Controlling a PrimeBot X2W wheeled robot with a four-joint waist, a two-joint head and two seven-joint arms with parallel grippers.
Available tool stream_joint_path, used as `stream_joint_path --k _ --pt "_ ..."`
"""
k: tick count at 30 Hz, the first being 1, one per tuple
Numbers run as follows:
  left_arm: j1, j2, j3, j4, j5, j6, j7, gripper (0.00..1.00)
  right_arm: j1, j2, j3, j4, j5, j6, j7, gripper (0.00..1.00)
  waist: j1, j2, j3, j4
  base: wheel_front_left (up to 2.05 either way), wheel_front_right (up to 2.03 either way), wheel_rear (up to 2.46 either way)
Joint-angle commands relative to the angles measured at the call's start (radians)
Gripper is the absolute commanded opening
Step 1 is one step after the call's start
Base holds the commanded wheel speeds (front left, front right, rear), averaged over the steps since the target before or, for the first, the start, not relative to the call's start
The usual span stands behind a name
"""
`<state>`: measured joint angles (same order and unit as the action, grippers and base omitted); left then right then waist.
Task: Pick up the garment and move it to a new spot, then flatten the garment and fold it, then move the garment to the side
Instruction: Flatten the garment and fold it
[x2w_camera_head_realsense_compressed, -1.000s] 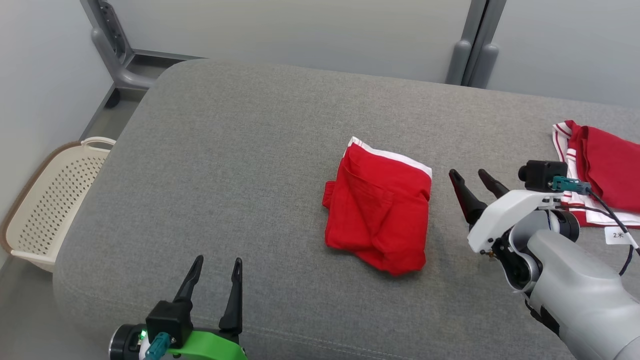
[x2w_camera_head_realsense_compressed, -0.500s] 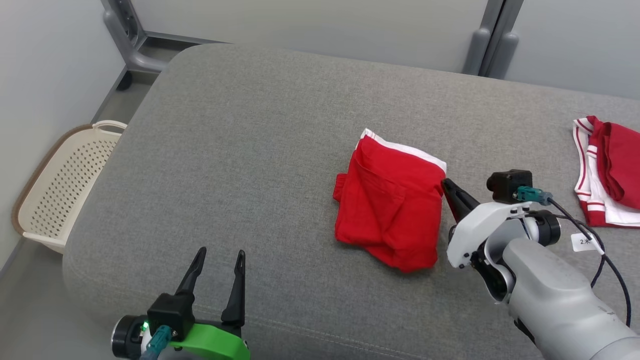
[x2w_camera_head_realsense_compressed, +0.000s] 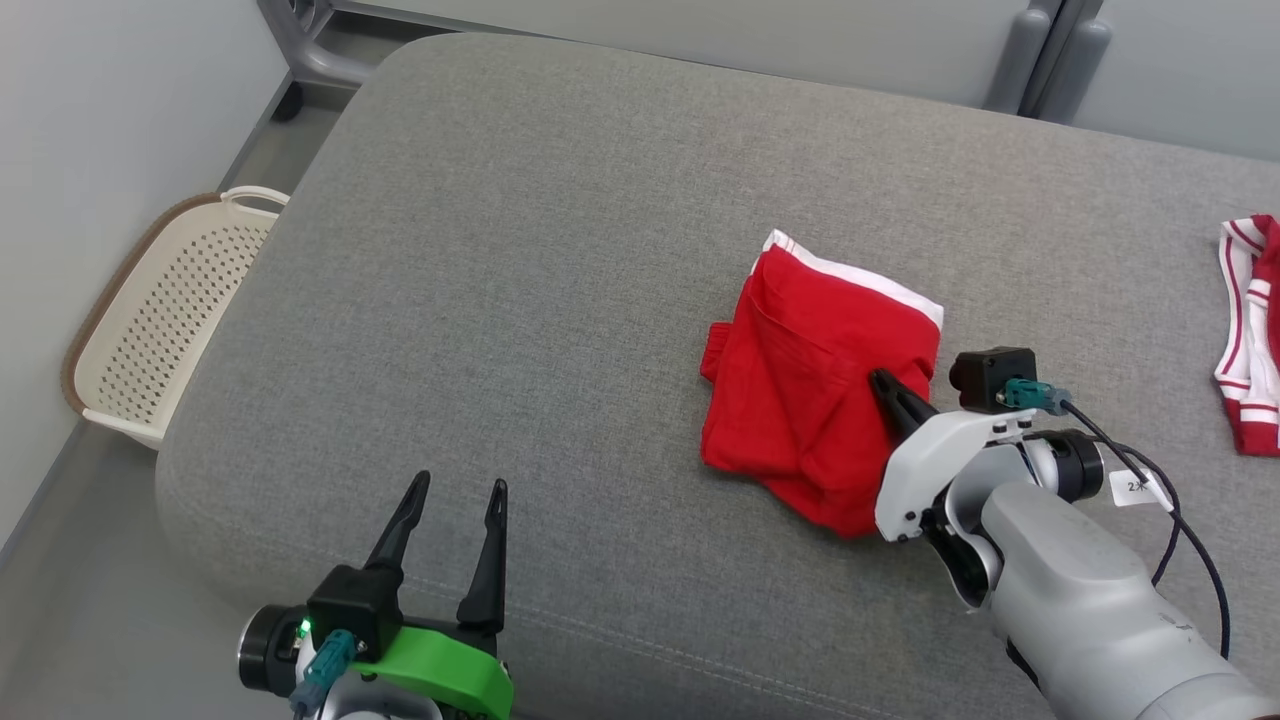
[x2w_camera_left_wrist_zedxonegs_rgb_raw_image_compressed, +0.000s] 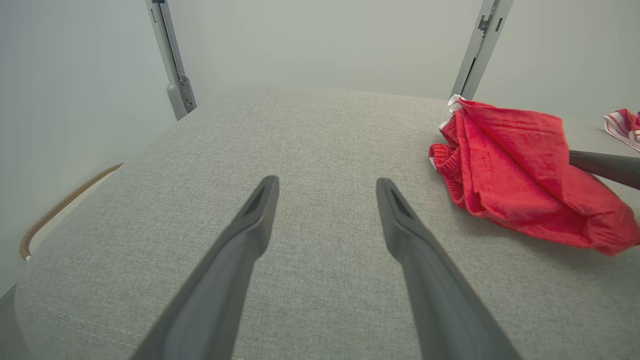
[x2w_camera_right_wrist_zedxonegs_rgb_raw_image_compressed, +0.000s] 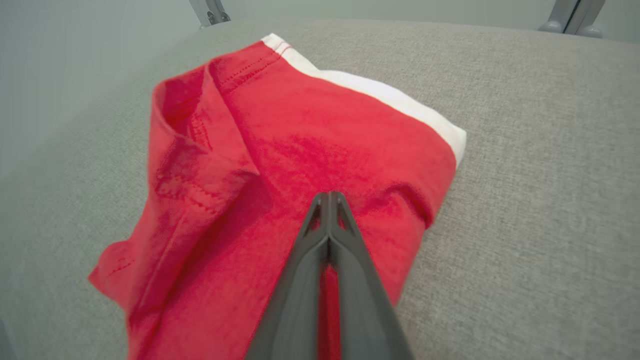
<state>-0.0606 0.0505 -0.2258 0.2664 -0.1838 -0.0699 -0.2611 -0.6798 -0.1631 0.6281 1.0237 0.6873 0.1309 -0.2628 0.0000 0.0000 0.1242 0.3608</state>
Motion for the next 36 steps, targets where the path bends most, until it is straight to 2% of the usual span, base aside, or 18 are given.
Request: stream_joint_path --k 1,17,23,32,33,34,35,36 --pt "-0.02 0.001 -0.002 0.004 -0.003 0.005 -0.004 1.0 0.0 0.005 -0.005 0.014 -0.012 0.0 -0.004 0.0 0.0 0.0 0.004 0.009 0.0 0.0 0.0" --pt "-0.028 0.001 -0.019 0.013 -0.005 0.006 -0.004 1.0 -0.012 0.074 -0.003 0.019 -0.053 0.0 -0.004 0.0 0.0 0.0 0.007 0.072 0.0 0.0 0.0" --pt "-0.025 0.001 -0.021 0.016 -0.006 0.008 -0.004 1.0 0.019 0.096 0.041 0.021 -0.044 0.0 -0.004 0.0 0.0 0.0 0.005 0.09 0.0 0.0 0.0" --pt "-0.01 0.001 -0.013 0.013 -0.009 0.015 -0.004 1.0 0.012 0.096 0.071 0.007 0.007 0.0 -0.004 0.0 0.0 0.0 -0.01 0.074 0.0 0.0 0.0" --pt "-0.008 0.001 -0.011 0.012 -0.007 0.015 -0.004 1.0 0.012 0.093 0.071 0.0 0.016 0.0 -0.004 0.21 0.0 0.0 -0.014 0.069 0.0 0.0 0.0" --pt "-0.007 0.001 -0.009 0.011 -0.005 0.016 -0.004 1.0 0.012 0.086 0.068 -0.008 0.022 0.0 -0.004 0.92 0.0 0.0 -0.017 0.063 0.0 0.0 0.0" --pt "-0.005 0.001 -0.008 0.01 -0.003 0.016 -0.004 1.0 0.011 0.079 0.064 -0.017 0.028 0.0 -0.004 1.0 0.0 0.0 -0.02 0.057 0.0 0.0 0.0" --pt "-0.004 0.001 -0.006 0.009 0.0 0.016 -0.004 1.0 0.013 0.071 0.059 -0.029 0.033 0.0 -0.004 1.0 0.0 0.0 -0.024 0.051 0.0 0.0 0.0"
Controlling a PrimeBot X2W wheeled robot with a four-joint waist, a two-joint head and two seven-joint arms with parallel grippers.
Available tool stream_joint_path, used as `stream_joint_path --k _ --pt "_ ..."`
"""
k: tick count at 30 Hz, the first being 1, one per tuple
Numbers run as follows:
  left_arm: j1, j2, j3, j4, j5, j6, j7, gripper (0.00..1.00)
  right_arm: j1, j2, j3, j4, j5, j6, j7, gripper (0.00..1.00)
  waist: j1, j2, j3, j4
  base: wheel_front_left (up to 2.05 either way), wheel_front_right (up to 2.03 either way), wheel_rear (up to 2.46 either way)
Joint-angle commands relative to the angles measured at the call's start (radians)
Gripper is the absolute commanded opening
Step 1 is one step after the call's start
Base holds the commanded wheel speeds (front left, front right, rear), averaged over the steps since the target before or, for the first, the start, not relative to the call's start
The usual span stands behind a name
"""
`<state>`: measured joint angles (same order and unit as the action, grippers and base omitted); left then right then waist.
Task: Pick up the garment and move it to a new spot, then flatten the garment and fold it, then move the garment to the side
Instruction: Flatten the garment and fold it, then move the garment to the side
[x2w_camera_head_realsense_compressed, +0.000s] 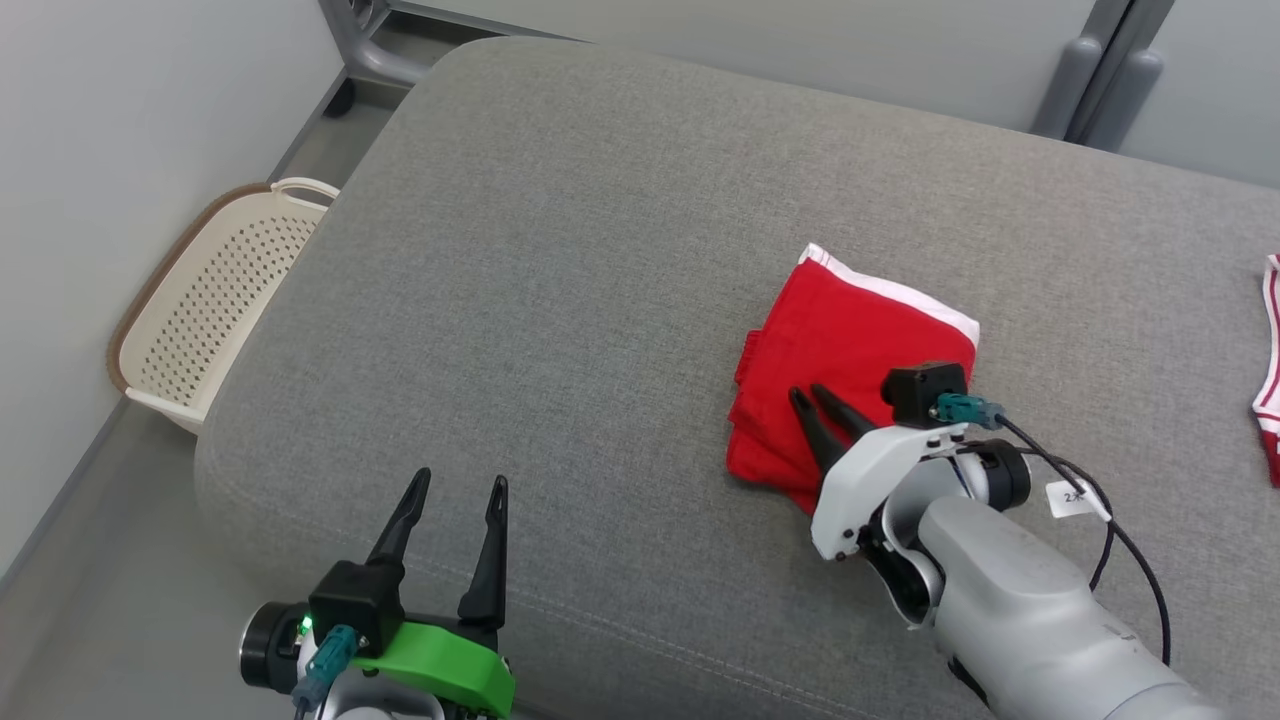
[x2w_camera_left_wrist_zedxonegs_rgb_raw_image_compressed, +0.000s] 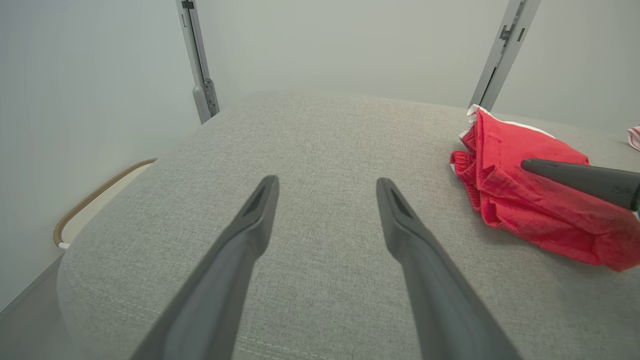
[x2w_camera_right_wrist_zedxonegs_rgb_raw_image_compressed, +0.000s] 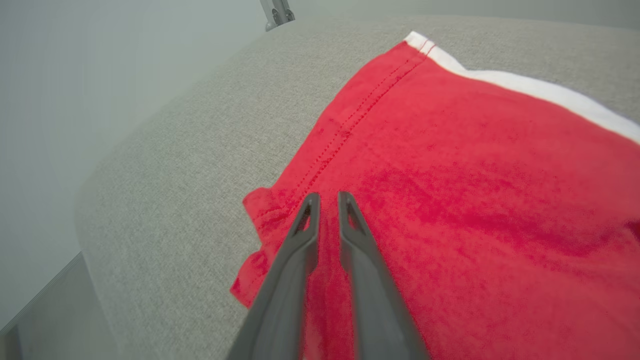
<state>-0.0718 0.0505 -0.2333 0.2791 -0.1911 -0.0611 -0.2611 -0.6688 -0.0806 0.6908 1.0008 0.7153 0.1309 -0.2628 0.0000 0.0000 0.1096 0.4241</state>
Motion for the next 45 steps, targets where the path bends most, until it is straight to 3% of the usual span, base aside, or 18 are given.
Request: stream_joint_path --k 1,11,16,33,45 --pt "0.009 0.001 0.004 -0.005 0.01 0.008 -0.004 1.0 0.005 -0.019 -0.011 -0.019 0.011 0.0 -0.004 1.0 0.0 0.0 -0.013 -0.019 0.0 0.0 0.0" --pt "0.026 0.001 0.029 -0.024 0.026 0.006 -0.004 1.0 0.046 -0.122 -0.085 -0.095 0.049 0.0 -0.004 1.0 0.0 0.0 -0.029 -0.081 0.0 0.0 0.0" --pt "0.026 0.008 0.04 -0.031 0.04 -0.001 -0.004 1.0 0.043 -0.146 -0.063 -0.071 0.087 0.0 0.009 1.0 0.0 0.0 -0.032 -0.094 0.0 0.0 0.0" --pt "0.023 0.041 0.122 -0.049 0.056 0.01 -0.004 1.0 -0.068 -0.198 -0.019 -0.017 0.393 0.0 0.392 1.0 0.0 0.0 -0.036 -0.093 0.0 0.0 0.0" --pt "-0.003 0.015 0.105 -0.039 0.052 -0.009 -0.004 1.0 -0.152 -0.173 -0.04 0.109 0.531 0.0 0.608 1.0 0.0 0.0 0.003 -0.032 0.0 0.0 0.0"
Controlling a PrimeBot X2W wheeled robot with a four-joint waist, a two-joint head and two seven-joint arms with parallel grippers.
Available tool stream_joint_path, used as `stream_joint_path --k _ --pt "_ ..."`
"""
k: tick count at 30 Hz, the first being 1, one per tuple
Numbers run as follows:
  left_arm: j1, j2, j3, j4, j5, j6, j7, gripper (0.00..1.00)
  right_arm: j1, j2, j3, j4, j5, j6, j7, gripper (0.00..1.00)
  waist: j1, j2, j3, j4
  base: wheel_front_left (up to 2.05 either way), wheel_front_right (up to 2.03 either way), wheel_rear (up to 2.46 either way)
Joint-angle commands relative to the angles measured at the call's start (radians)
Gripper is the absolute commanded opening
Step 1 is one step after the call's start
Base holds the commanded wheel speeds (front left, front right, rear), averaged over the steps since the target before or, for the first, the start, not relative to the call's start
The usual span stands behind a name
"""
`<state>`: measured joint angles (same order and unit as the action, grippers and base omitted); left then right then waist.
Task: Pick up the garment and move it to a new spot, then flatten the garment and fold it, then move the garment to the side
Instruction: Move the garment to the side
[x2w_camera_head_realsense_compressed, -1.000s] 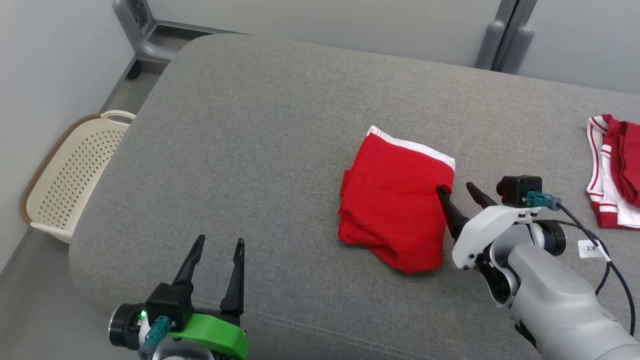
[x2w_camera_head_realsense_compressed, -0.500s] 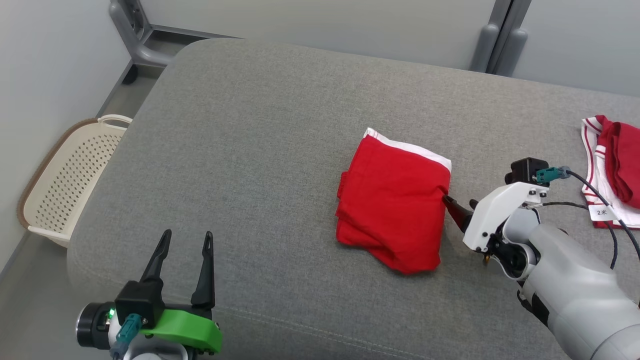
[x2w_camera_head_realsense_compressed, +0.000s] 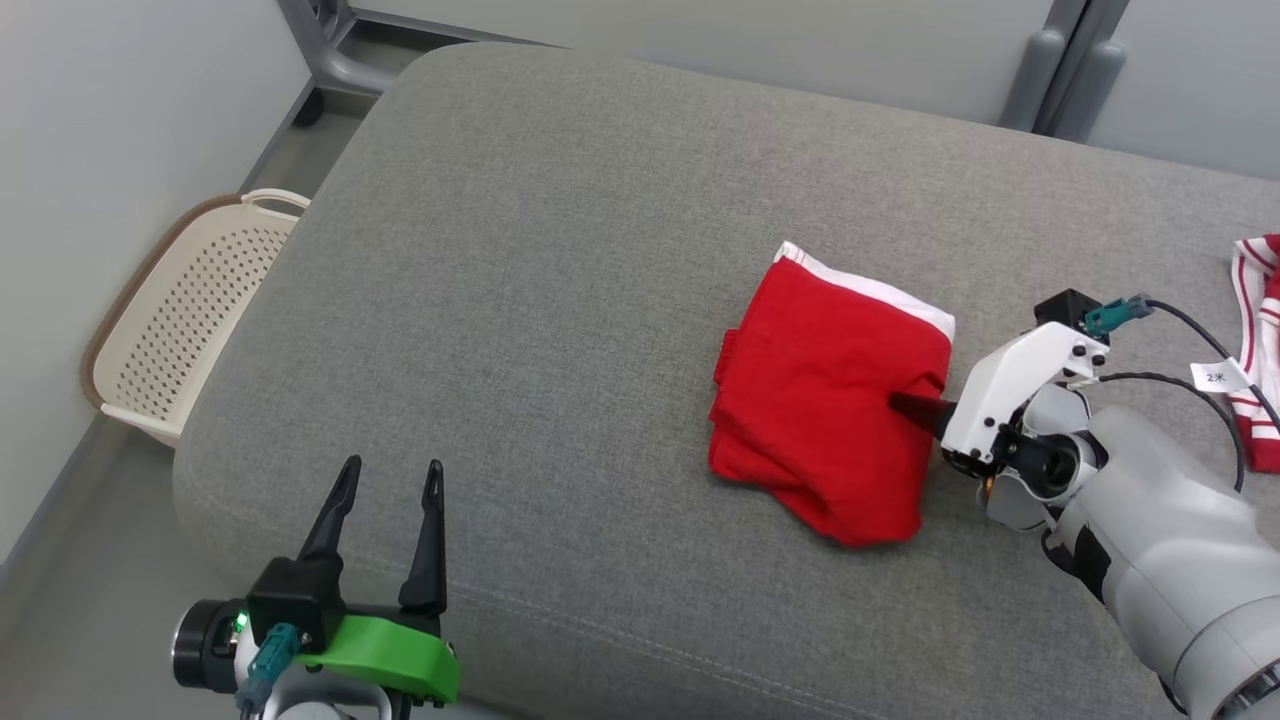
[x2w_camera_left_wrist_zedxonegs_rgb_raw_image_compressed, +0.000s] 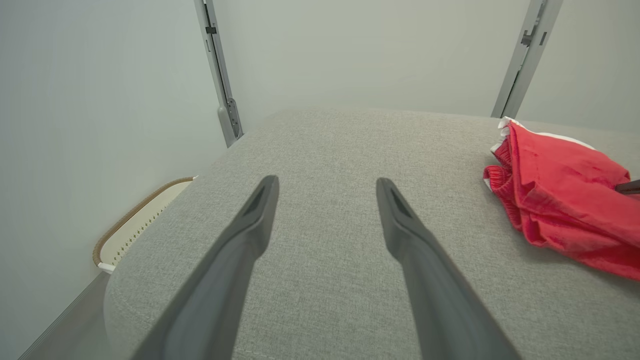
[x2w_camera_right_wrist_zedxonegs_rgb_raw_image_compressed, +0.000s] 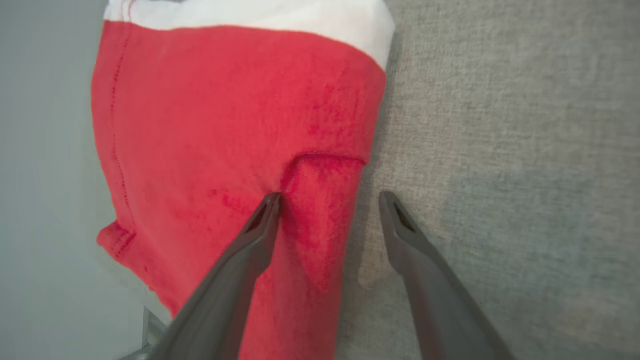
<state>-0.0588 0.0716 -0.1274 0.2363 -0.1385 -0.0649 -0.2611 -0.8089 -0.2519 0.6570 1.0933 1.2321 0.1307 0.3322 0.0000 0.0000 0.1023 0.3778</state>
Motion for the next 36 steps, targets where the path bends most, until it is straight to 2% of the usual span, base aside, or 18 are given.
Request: stream_joint_path --k 1,7,9,10,15,22,29,36 --pt "-0.018 -0.006 -0.002 0.005 -0.001 -0.007 -0.004 1.0 -0.017 0.0 -0.011 0.032 0.023 0.0 0.024 1.0 0.0 0.0 0.013 0.02 0.0 0.0 0.0" --pt "-0.023 -0.012 -0.008 0.014 -0.004 -0.009 -0.004 1.0 -0.029 0.034 -0.047 0.098 0.084 0.0 0.075 1.0 0.0 0.0 0.021 0.052 0.0 0.0 0.0" --pt "-0.021 -0.013 -0.006 0.014 -0.006 -0.008 -0.004 1.0 -0.024 0.035 -0.046 0.083 0.089 0.0 0.069 0.28 0.0 0.0 0.023 0.056 0.0 0.0 0.0" --pt "-0.019 -0.014 -0.006 0.014 -0.005 -0.008 -0.004 1.0 -0.019 0.033 -0.048 0.076 0.09 0.0 0.059 0.0 0.0 0.0 0.022 0.056 0.0 0.0 0.0" --pt "-0.004 -0.014 0.007 0.016 -0.005 -0.002 -0.004 1.0 -0.008 0.022 -0.039 0.053 0.089 0.0 0.043 0.0 0.0 0.0 0.011 0.042 0.0 0.0 0.0" --pt "0.003 -0.015 0.019 0.014 0.004 -0.01 -0.004 1.0 -0.003 -0.019 0.0 -0.014 0.07 0.0 0.043 0.0 0.0 0.0 -0.013 -0.023 0.0 0.0 0.0" --pt "-0.001 -0.015 0.024 0.012 0.014 -0.017 -0.004 1.0 -0.062 -0.116 0.066 -0.042 0.013 0.0 0.066 0.0 0.0 0.0 -0.019 -0.087 0.0 0.0 0.0" --pt "-0.008 -0.016 0.025 0.01 0.021 -0.024 -0.004 1.0 -0.164 -0.218 0.141 -0.026 -0.067 0.0 0.085 0.0 0.0 0.0 0.004 -0.121 0.0 0.0 0.0"
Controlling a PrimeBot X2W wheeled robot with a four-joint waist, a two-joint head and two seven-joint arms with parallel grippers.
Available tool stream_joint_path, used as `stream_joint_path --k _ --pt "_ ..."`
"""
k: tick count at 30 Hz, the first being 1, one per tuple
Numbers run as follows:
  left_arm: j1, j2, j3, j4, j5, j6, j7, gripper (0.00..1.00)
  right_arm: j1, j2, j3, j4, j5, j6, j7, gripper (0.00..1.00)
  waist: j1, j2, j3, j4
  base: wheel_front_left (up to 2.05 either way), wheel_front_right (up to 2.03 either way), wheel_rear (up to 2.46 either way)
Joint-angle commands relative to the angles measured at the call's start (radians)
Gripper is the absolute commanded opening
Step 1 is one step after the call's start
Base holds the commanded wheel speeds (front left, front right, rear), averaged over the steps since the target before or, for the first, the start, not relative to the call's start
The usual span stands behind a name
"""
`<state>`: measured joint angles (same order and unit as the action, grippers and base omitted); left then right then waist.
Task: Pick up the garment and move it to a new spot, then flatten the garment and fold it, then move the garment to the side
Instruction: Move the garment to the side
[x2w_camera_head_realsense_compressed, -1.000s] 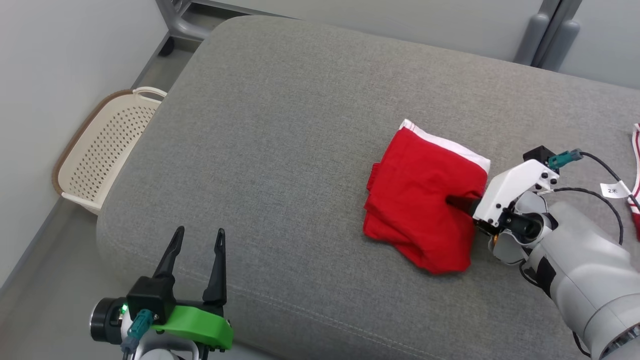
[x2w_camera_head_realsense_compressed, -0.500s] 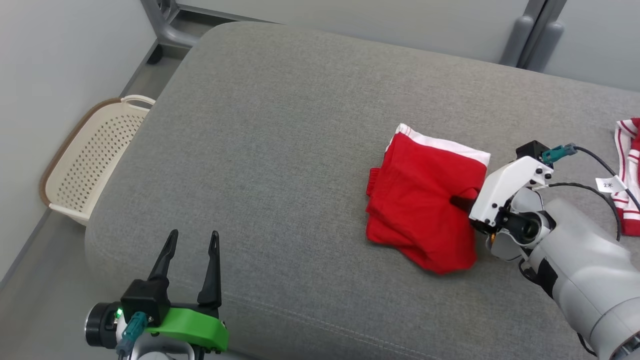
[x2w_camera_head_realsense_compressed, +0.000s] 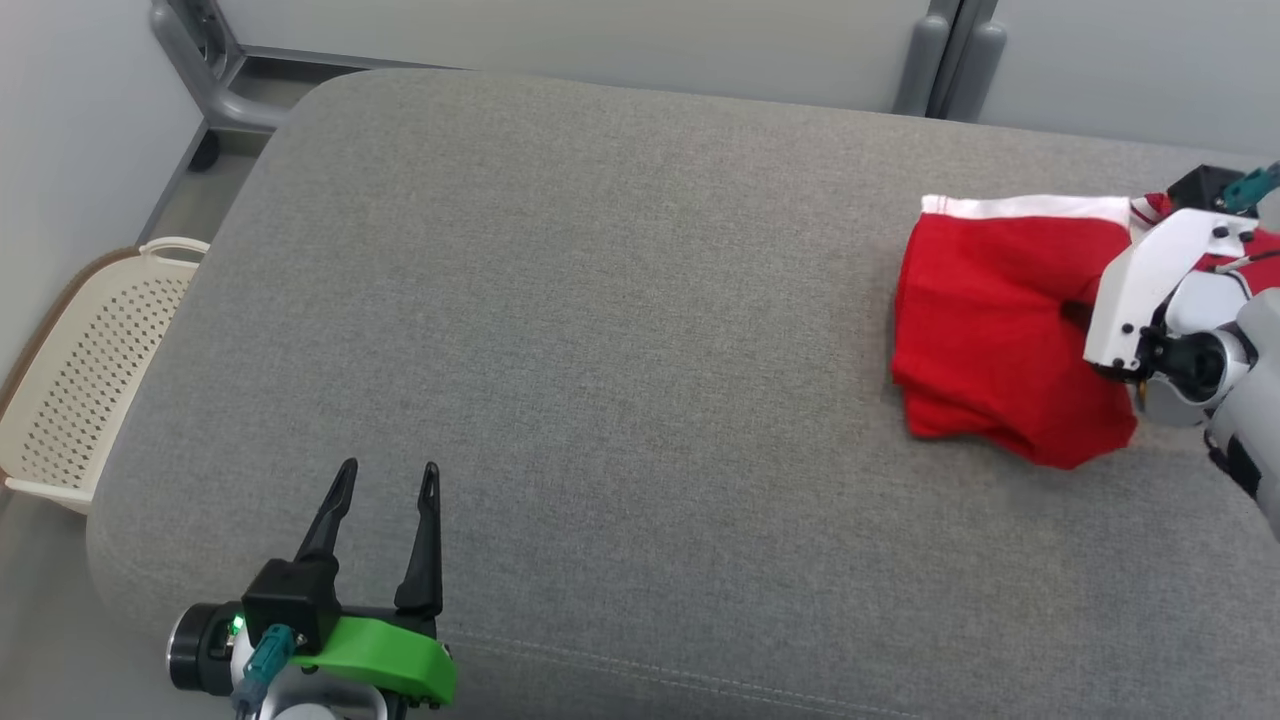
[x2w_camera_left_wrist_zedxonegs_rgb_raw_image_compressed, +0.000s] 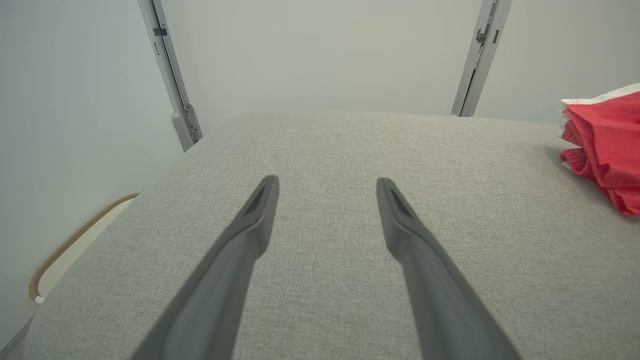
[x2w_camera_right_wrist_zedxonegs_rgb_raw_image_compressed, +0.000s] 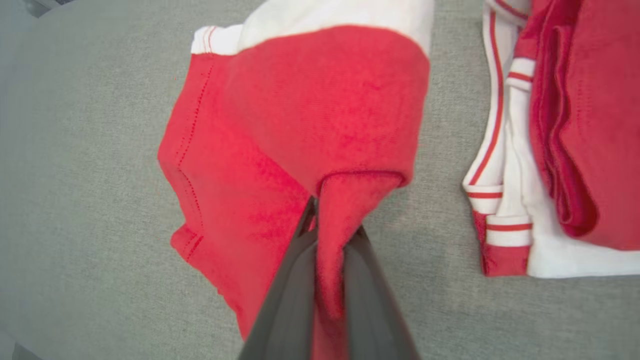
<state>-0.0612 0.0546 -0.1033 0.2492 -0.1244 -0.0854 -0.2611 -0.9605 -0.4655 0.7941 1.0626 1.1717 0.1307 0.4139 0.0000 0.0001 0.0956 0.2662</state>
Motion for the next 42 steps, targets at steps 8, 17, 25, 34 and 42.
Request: stream_joint_path --k 8,17,25,34,42 --pt "-0.031 0.004 0.0 -0.003 0.012 -0.013 -0.004 1.0 -0.115 -0.086 0.079 0.03 -0.075 0.0 0.035 0.0 0.0 -0.0001 0.06 -0.027 0.0 0.0 0.0" --pt "-0.062 0.016 -0.002 -0.014 0.023 -0.024 -0.004 1.0 -0.222 -0.16 0.15 0.043 -0.142 0.0 0.068 0.0 0.0 -0.0001 0.139 -0.047 0.0 0.0 0.0" --pt "-0.076 0.027 -0.005 -0.026 0.031 -0.027 -0.004 1.0 -0.301 -0.201 0.185 0.041 -0.174 0.0 0.085 0.0 0.0 -0.0001 0.193 -0.062 0.0 0.0 0.0" --pt "-0.093 0.041 -0.002 -0.043 0.031 -0.031 -0.004 1.0 -0.372 -0.242 0.217 0.055 -0.199 0.0 0.111 0.0 0.0 -0.0001 0.242 -0.072 0.0 0.0 0.0" --pt "-0.099 0.049 0.008 -0.069 0.034 -0.032 -0.004 1.0 -0.433 -0.284 0.251 0.064 -0.235 -0.001 0.126 0.0 0.0 -0.0001 0.284 -0.078 0.0 0.0 0.0"
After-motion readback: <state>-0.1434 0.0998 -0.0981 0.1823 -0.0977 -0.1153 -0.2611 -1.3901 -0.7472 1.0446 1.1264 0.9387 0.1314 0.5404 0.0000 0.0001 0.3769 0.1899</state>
